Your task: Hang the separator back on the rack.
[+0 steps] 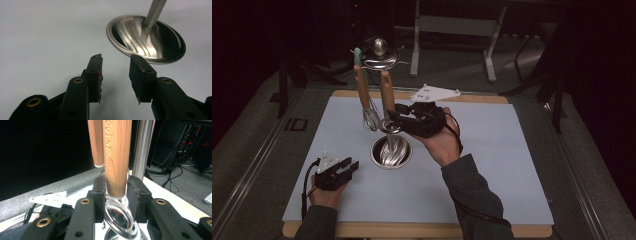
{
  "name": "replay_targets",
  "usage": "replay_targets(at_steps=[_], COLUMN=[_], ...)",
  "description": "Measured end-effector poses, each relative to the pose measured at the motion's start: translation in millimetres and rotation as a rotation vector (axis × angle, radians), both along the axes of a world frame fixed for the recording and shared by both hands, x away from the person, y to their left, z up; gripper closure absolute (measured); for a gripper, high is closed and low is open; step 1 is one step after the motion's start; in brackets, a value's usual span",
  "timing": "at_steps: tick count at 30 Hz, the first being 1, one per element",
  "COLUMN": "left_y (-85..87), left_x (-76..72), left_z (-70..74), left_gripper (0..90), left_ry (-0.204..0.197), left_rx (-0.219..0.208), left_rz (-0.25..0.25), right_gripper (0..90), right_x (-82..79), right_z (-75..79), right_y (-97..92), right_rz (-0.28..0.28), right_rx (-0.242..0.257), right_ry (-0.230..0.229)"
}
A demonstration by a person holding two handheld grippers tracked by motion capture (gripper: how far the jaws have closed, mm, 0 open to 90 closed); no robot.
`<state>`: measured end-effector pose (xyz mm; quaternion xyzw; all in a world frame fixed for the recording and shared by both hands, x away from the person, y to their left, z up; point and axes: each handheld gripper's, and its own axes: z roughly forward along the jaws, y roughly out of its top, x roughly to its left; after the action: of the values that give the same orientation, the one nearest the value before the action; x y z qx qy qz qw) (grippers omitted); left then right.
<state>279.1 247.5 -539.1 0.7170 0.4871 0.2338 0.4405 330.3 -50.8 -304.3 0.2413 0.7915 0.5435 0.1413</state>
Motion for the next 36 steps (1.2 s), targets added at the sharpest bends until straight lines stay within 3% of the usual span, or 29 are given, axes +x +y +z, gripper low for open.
replay_targets(at_steps=[13, 36], left_y=[-0.3, -0.5], left_x=[0.0, 0.3], left_z=[-0.1, -0.1], left_gripper=[62.9, 62.8], left_ry=[-0.001, 0.0], left_rx=[-0.001, 0.001], left_rz=[0.002, 0.001], right_gripper=[53.9, 51.9], right_x=[0.9, 3.4], right_z=[-4.0, -11.4], right_y=[-5.4, -13.7], right_rz=[-0.001, -0.003], right_rx=[-0.016, -0.064], right_ry=[0.001, 0.028])
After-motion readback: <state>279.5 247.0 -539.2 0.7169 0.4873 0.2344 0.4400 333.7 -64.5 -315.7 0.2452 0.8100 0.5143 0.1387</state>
